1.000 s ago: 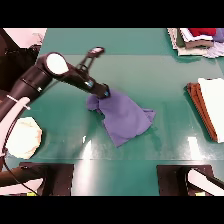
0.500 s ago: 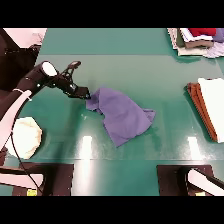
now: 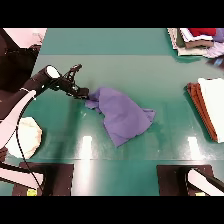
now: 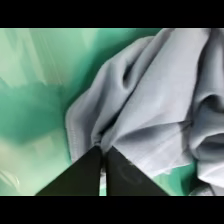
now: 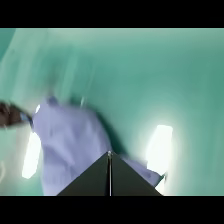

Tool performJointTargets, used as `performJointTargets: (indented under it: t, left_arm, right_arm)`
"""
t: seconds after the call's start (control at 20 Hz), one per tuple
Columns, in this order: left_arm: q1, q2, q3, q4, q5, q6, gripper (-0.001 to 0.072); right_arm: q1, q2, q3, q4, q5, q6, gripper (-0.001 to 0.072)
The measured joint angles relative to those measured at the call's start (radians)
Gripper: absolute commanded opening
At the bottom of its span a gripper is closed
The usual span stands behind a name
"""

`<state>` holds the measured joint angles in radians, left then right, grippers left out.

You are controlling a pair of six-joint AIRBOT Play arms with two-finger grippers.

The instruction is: Fold the shirts.

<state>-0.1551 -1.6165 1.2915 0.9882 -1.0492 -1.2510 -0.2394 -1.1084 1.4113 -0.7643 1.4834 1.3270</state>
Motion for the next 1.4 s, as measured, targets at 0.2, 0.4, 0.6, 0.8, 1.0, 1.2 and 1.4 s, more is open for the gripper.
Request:
performJointTargets:
  t: [0.2, 0.4, 0.6, 0.8, 1.0, 1.2, 1.4]
  left_arm:
    - [0.000, 0.030, 0.071, 0.029, -0.006, 0.001, 0.0025]
    - [0.000, 0.046, 0.117, 0.040, -0.016, 0.002, 0.0025]
    - [0.000, 0.050, 0.129, 0.047, -0.030, 0.003, 0.0026]
    - [0.000, 0.051, 0.133, 0.056, -0.041, 0.003, 0.0025]
    - [0.000, 0.056, 0.140, 0.072, -0.058, 0.002, 0.0024]
    - [0.001, 0.133, 0.216, 0.188, -0.072, -0.006, 0.0025]
    - [0.001, 0.292, 0.360, 0.288, -0.053, -0.011, 0.0025]
  right_arm:
    - [0.061, -0.010, -0.325, -0.053, -0.082, 0.000, 0.0497]
    - [0.185, -0.111, -0.527, -0.080, -0.209, -0.002, 0.0435]
    - [0.326, -0.240, -0.566, -0.057, -0.357, -0.026, 0.0427]
    - [0.400, -0.335, -0.499, -0.031, -0.427, -0.039, 0.0043]
    - [0.420, -0.373, -0.418, -0.063, -0.445, -0.043, 0.0019]
    - [0.384, -0.298, -0.285, -0.119, -0.431, -0.045, 0.0019]
    - [0.314, -0.155, -0.080, -0.142, -0.410, -0.045, 0.0019]
